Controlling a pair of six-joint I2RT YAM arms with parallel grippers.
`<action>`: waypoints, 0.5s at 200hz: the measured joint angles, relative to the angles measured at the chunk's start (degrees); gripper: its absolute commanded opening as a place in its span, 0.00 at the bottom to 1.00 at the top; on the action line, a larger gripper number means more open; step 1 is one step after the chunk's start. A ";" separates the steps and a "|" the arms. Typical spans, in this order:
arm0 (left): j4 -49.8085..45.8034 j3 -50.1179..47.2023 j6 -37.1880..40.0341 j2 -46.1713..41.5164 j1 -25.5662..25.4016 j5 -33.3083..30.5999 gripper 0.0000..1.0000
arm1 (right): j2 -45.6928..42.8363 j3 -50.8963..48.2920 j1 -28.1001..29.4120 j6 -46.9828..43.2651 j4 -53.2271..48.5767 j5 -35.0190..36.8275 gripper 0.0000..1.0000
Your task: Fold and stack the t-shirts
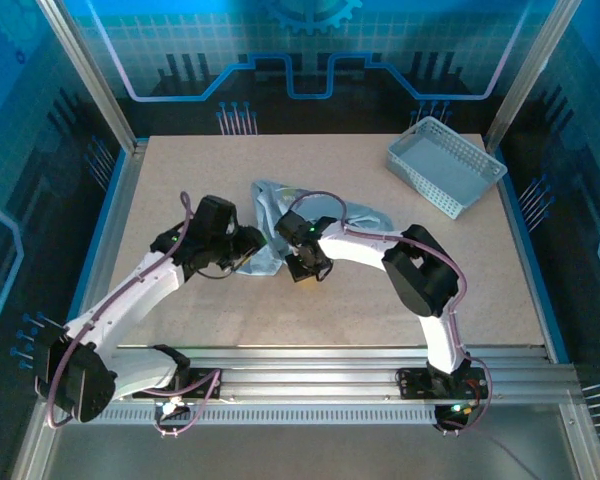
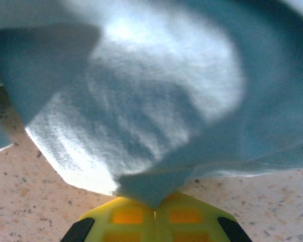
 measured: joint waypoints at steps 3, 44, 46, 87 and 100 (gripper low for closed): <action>0.04 -0.61 -0.02 -0.13 0.00 0.00 0.47 | -0.28 -0.26 -0.11 0.07 0.00 -0.04 0.00; 1.66 -9.62 -2.16 -1.46 -0.59 -0.04 0.55 | -9.09 -3.65 -3.67 0.46 -0.24 -0.57 0.00; 1.70 -9.92 -2.03 -1.46 -0.59 -0.07 0.56 | -9.70 -3.78 -3.91 0.52 -0.33 -0.63 0.00; 4.92 -11.96 -3.96 1.01 0.00 -0.66 0.63 | -17.53 -4.81 -7.50 1.36 -1.38 -1.36 0.00; 7.30 -11.93 -4.35 3.67 0.09 -0.48 0.65 | -18.91 -4.81 -8.39 1.46 -1.92 -1.64 0.00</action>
